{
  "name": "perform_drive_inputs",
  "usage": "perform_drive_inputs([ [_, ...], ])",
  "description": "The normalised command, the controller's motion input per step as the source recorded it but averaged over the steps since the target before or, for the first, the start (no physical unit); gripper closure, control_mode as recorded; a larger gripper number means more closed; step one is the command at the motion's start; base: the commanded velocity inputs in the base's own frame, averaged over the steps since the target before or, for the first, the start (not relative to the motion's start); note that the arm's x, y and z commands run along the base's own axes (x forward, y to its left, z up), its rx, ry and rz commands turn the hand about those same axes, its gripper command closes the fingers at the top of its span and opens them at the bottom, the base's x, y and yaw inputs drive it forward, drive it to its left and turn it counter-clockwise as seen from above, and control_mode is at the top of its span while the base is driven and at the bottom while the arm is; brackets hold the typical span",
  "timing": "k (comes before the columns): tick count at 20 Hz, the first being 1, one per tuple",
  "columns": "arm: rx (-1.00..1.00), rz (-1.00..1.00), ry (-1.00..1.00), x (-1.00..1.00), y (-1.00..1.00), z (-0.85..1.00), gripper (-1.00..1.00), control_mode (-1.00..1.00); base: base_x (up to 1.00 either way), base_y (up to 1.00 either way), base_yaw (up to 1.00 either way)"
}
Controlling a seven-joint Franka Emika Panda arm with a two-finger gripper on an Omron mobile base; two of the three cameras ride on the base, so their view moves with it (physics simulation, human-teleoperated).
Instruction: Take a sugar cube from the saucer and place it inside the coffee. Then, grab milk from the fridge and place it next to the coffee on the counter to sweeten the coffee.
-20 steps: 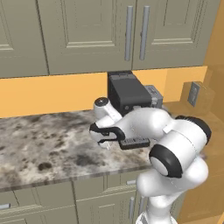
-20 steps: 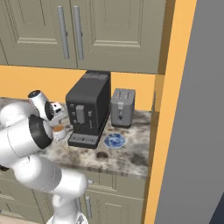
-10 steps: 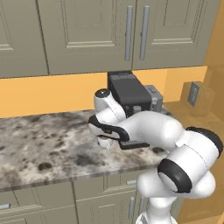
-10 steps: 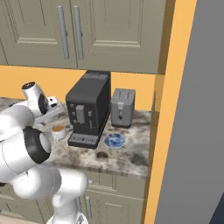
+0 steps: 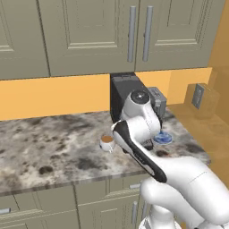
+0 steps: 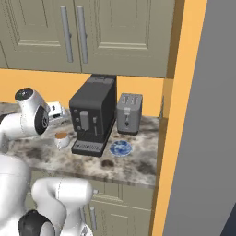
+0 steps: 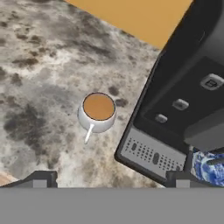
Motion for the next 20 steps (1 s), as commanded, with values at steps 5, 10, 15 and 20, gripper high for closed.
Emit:
perform_drive_inputs([
  [5, 0.25, -0.1, -0.31, -1.0, -0.84, 0.37, -1.0, -1.0, 0.0, 0.0, 0.0],
  [10, 0.13, -0.04, -0.07, -0.36, -0.41, 0.08, -1.0, -1.0, 0.0, 0.0, 0.0],
  [15, 0.0, 0.0, 0.0, 0.0, 0.0, 0.0, -1.0, 1.0, -0.34, 0.0, 0.02],
  [20, 0.0, 0.0, 0.0, 0.0, 0.0, 0.0, -1.0, 1.0, -0.78, 0.0, 0.18],
])
